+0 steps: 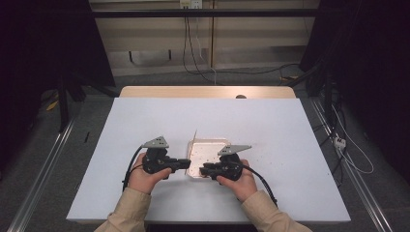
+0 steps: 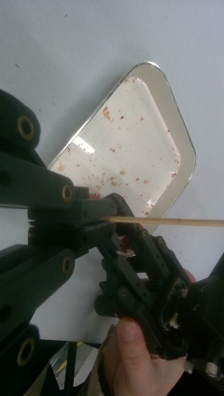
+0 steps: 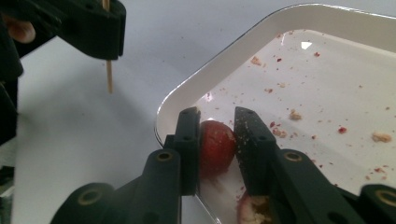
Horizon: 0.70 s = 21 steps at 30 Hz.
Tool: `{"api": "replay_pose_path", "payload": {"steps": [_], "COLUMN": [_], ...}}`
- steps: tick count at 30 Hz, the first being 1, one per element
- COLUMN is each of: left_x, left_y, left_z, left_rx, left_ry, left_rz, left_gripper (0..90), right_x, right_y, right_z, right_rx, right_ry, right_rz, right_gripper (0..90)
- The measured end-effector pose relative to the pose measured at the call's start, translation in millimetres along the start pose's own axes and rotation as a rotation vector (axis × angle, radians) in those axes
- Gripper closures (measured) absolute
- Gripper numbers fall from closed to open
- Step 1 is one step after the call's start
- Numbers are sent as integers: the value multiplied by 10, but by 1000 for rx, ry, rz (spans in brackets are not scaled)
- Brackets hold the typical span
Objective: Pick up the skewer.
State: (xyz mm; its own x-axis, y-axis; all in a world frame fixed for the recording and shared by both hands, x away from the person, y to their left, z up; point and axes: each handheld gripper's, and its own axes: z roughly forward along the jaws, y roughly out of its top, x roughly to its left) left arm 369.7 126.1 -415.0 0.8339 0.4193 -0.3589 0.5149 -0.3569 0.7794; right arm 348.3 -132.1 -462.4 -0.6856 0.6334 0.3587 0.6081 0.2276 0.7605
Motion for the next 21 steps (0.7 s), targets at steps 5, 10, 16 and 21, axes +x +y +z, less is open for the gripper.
{"api": "replay_pose_path", "payload": {"steps": [5,10,16,21], "left_x": [-1,-5,-2,-11], "left_y": [2,1,3,3], "left_z": [-4,7,-3,4], "left_rx": [1,5,7,15], "left_ry": [1,-2,-1,-10], "left_rz": [-1,0,0,-1], "left_gripper": [891,891,891,891], "right_x": [-16,-12,-10,-47], "right_y": [3,-22,-14,35], "right_z": [-6,49,52,-35], "right_rx": [4,23,5,-52], "right_ry": [12,17,29,40], "right_rz": [28,52,105,152], "right_gripper": [717,684,741,742]}}
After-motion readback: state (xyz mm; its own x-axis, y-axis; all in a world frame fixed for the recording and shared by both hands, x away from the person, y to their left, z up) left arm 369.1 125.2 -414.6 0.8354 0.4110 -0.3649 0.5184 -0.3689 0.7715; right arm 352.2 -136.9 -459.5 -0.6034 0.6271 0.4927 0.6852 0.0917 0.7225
